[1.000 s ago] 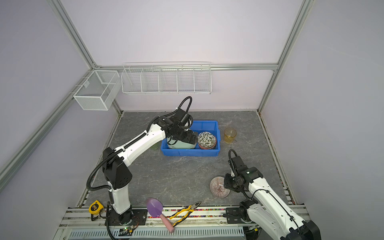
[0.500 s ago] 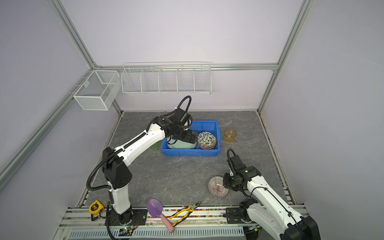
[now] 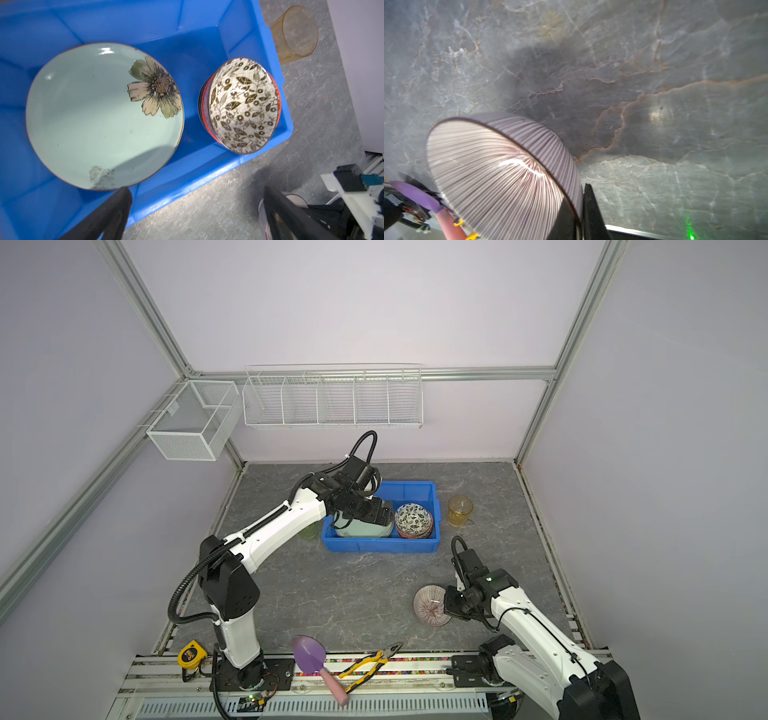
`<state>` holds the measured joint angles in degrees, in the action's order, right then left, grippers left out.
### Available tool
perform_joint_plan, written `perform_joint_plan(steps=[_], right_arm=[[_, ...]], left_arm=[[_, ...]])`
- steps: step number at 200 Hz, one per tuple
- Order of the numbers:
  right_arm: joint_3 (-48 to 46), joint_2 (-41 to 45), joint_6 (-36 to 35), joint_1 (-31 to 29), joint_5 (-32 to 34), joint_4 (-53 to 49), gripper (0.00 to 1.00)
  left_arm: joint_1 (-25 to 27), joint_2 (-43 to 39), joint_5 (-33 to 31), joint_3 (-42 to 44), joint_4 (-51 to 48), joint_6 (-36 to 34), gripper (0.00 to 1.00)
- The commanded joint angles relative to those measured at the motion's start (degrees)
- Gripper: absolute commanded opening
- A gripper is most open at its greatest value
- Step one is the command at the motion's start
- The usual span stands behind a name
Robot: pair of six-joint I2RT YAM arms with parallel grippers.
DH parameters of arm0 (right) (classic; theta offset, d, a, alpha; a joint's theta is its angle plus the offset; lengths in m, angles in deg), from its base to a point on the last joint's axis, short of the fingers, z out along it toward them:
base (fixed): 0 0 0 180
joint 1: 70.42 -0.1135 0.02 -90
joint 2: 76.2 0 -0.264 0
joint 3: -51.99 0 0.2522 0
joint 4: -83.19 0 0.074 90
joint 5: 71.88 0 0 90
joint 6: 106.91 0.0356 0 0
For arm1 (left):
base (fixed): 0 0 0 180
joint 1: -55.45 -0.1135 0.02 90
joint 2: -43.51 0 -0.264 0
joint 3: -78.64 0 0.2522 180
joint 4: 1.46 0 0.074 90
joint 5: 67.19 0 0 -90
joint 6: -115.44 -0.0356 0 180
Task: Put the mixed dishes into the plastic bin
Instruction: 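Open the left gripper and raise it while the right gripper grips the purple-striped bowl, then lift the purple-striped bowl toward the bin while the left gripper moves to meet it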
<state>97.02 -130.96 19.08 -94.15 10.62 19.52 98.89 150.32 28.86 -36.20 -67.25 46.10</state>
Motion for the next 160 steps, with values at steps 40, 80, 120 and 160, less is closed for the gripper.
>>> perform_joint_plan(steps=[40,80,120,160], right_arm=[[6.8,-1.0,-2.5,-1.0,-0.1,-0.5,0.06],[14.7,-6.4,-5.3,-3.9,0.4,-1.7,0.06],[20.5,-11.6,-5.5,-8.2,1.7,-0.6,0.06],[24.3,-15.1,-5.8,-10.8,2.5,-0.2,0.06]], left_arm=[[4.9,-13.6,1.1,20.0,7.4,11.9,1.0],[11.3,-15.3,-1.0,23.3,9.4,17.3,1.0],[13.8,-13.4,-2.2,22.8,9.2,19.0,0.98],[14.0,-11.8,-4.1,21.7,6.7,18.4,0.83]])
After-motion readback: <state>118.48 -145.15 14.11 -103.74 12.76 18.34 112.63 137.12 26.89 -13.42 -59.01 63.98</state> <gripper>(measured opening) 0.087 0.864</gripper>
